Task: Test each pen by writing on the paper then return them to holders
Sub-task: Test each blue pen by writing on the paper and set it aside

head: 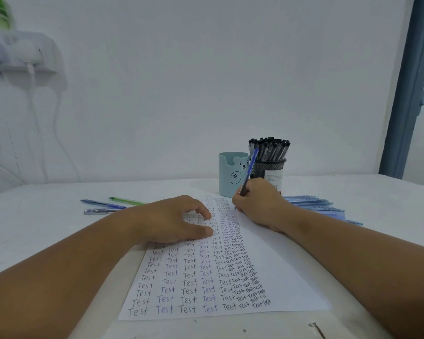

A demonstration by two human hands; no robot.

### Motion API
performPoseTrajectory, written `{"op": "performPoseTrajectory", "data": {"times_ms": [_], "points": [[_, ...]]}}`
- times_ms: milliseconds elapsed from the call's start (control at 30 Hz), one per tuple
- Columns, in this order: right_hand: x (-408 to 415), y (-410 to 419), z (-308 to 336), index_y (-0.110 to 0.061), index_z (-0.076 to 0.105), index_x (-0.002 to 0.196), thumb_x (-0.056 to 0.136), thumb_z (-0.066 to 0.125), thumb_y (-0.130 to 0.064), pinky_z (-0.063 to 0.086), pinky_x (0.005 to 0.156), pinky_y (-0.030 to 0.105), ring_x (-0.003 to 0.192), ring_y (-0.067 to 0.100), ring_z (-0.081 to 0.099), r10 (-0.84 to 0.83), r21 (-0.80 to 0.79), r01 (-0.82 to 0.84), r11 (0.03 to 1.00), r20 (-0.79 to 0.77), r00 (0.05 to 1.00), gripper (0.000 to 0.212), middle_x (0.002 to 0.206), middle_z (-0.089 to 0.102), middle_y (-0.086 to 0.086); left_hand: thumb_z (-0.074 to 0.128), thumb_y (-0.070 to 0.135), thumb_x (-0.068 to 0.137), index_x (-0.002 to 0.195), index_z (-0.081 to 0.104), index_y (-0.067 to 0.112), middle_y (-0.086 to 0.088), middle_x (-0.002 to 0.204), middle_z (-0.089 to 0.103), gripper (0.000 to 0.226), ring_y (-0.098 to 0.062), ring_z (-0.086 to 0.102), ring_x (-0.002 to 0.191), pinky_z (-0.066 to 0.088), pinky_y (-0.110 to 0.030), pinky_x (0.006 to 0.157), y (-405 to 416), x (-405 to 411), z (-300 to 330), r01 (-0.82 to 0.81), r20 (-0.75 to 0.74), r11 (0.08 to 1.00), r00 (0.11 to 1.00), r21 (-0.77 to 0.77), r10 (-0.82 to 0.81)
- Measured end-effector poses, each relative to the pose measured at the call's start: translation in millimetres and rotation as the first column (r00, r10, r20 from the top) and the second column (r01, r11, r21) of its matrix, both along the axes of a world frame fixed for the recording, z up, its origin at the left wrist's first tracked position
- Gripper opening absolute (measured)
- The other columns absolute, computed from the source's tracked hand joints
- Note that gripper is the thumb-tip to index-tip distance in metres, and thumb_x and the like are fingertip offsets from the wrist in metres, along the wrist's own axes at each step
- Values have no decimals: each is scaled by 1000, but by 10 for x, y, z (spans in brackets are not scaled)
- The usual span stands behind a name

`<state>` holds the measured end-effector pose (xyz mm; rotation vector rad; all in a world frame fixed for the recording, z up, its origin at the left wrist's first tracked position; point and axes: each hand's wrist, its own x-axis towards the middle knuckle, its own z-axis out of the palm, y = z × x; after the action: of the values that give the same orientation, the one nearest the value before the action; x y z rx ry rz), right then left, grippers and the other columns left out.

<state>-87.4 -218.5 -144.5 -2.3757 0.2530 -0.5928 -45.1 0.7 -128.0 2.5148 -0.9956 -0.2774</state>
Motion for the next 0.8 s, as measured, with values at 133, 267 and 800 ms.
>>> {"op": "performPoseTrajectory", "data": {"times_ms": [133,267,800], "points": [[-5,6,5,0,69,96,93,61,-14,50,66,21,98,25,67,-4,13,4,1000,2,1000,16,111,72,5,67,64,82,120,57,51,28,131,40,41,-1,36,129,30,-29,113,6,14,-9,0,8,1000,1000,3,0],[-15,29,18,-2,68,104,94,61,-14,55,80,29,97,21,64,-5,-30,6,1000,6,1000,17,124,68,7,67,64,82,120,57,51,27,133,40,42,-2,36,130,30,-31,114,7,11,-8,0,5,1000,1000,7,0],[-108,58,140,-12,60,74,106,47,-30,35,54,23,60,12,49,13,-55,2,998,271,963,38,68,56,-4,66,65,81,119,58,51,28,137,42,41,0,37,130,30,-31,115,21,18,-7,16,16,1000,1000,-6,-16]]}}
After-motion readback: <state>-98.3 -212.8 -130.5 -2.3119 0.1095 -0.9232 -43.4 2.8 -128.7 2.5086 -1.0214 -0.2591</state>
